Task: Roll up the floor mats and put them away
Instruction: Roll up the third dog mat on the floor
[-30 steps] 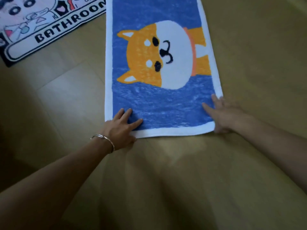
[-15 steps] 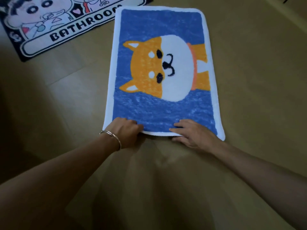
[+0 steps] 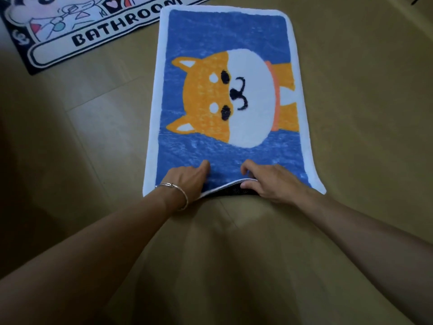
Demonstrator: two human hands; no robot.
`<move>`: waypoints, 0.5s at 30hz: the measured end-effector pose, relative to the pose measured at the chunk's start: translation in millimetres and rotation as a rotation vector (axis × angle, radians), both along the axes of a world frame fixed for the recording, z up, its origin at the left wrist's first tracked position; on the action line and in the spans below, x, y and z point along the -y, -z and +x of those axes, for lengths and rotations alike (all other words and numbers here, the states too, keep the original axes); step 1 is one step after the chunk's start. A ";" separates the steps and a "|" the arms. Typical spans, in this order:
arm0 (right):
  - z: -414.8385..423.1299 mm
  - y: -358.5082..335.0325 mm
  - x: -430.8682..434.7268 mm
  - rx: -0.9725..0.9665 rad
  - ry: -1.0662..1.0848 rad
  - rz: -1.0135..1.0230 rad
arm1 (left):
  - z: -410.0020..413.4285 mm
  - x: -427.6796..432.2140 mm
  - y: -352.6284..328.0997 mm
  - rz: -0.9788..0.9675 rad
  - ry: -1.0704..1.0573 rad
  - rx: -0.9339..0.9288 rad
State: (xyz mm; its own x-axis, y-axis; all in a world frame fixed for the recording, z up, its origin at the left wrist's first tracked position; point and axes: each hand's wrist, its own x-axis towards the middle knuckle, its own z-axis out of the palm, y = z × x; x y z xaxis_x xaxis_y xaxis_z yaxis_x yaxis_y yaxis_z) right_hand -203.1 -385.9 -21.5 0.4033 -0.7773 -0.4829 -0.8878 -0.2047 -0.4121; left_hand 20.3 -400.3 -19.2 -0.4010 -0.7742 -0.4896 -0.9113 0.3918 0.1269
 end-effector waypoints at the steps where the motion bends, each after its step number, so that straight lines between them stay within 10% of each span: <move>1: 0.8 0.3 1.2 -0.016 -0.026 -0.013 | -1.9 -2.4 -1.1 -0.006 -0.022 -0.025; 9: 3.5 -1.6 17.4 -0.118 -0.111 -0.062 | -0.8 1.1 -15.4 0.069 0.186 -0.071; 15: 4.2 4.2 1.7 -0.167 -0.340 -0.525 | -4.8 23.3 -16.8 0.327 -0.063 -0.170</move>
